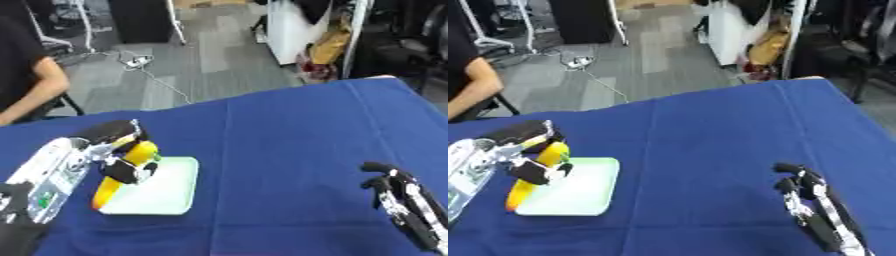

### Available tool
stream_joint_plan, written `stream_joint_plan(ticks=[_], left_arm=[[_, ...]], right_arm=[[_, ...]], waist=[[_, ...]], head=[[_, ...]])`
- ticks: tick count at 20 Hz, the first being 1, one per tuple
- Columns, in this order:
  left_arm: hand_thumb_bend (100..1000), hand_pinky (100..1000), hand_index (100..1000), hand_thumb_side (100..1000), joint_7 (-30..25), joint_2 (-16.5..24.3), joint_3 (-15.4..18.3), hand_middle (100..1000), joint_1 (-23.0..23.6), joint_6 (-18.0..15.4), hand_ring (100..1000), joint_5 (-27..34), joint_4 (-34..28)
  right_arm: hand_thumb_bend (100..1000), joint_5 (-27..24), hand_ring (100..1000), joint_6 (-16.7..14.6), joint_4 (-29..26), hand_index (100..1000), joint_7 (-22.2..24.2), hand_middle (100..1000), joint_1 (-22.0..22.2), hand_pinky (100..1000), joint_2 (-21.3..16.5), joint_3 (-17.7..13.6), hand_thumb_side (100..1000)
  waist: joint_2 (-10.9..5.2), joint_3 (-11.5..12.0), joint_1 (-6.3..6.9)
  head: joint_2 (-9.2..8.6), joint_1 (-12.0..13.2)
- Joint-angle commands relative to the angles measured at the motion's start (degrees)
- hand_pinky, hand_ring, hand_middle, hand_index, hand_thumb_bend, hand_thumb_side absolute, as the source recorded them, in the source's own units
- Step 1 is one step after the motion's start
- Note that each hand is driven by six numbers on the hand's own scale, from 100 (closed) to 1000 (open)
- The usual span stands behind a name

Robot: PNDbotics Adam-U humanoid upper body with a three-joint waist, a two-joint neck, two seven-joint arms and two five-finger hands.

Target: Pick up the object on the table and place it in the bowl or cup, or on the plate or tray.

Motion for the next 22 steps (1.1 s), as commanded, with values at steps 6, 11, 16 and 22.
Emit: stream_joint_plan(ticks=[6, 11, 16, 22], left_arm=[[100, 100, 285, 265, 1.32, 1.04, 1.33, 100, -1.49, -0.16, 100, -1.88, 0.72], [100, 100, 445, 352, 3.91, 0.62, 1.65, 239, -1.96, 0.04, 100, -2.67, 0.9], [108, 405, 736, 632, 7.29, -0.35, 1.51, 541, -2.84, -1.91, 474, -5.29, 1.74], [163, 568, 795, 732, 9.41, -0.97, 1.66, 701, -3.21, -4.6, 674, -6.06, 2.49]], right_arm=[[100, 0.06, 633, 0.03, -1.26, 867, 0.09, 764, -0.9, 375, -0.54, -0.01, 825], [100, 0.06, 633, 0.04, -1.26, 866, 0.1, 764, -0.93, 375, -0.48, 0.01, 826], [100, 0.15, 633, 0.04, -1.23, 866, 0.16, 764, -0.95, 374, -0.34, 0.05, 826], [100, 0.15, 633, 0.03, -1.19, 866, 0.13, 764, -0.93, 375, -0.34, 0.03, 827]], waist=[[-0.53, -0.58, -0.28], [-0.38, -0.54, -0.32], [-0.32, -0.3, -0.42], [-0.47, -0.1, -0.62]], head=[[-1.13, 0.67], [-1.35, 0.71], [-1.4, 0.9], [-1.35, 0.74]])
